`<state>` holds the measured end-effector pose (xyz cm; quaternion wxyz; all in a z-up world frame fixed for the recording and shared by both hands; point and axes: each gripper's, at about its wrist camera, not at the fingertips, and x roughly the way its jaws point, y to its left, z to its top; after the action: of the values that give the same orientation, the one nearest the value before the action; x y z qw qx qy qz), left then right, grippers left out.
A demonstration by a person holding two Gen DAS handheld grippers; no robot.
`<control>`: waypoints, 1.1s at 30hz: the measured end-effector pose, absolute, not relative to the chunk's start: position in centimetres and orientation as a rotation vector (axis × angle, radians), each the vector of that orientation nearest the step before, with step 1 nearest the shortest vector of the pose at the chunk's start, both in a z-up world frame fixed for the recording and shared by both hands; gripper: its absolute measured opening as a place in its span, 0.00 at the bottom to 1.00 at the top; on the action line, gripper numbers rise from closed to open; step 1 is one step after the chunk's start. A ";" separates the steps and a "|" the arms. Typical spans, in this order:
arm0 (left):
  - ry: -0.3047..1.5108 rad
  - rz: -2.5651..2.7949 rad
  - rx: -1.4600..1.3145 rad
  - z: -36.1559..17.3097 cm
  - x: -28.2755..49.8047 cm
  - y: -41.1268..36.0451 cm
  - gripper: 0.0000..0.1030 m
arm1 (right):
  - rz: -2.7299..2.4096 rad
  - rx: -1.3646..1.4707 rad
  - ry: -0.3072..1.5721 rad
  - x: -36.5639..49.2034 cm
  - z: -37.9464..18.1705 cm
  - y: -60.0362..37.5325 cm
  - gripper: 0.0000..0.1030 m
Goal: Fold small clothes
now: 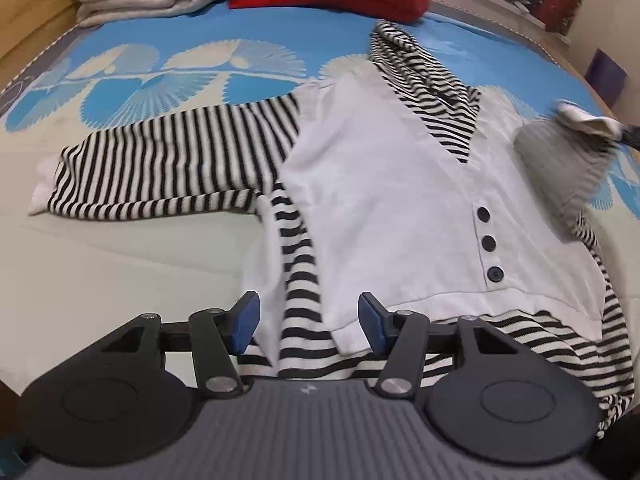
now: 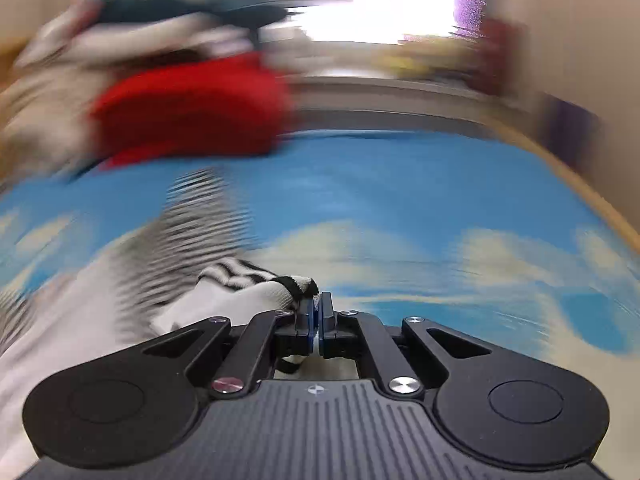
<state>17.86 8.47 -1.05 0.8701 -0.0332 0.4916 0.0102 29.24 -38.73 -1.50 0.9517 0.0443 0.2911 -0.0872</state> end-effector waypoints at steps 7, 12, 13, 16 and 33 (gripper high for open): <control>1.038 -0.007 -0.051 -1.4 17.9 7.3 0.58 | -0.872 0.370 0.726 21.8 -8.8 -59.8 0.15; 1.038 -0.015 -0.047 -1.5 17.9 6.9 0.58 | -0.716 0.564 0.594 18.5 -8.9 -61.7 0.15; 1.043 -0.015 -0.052 -1.6 17.9 6.8 0.58 | -0.643 0.572 0.560 18.2 -8.5 -61.0 0.15; 1.059 -0.025 -0.056 -1.9 17.9 6.6 0.58 | -0.436 0.682 0.557 19.2 -9.4 -59.9 0.30; 1.131 0.026 -0.075 -3.1 16.4 9.3 0.58 | -0.281 0.596 0.819 17.9 -2.8 -50.4 0.38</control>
<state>16.40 9.32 -3.14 0.8436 -0.0354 0.5357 0.0124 17.95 -50.45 -2.80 0.8650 0.2847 0.3908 -0.1340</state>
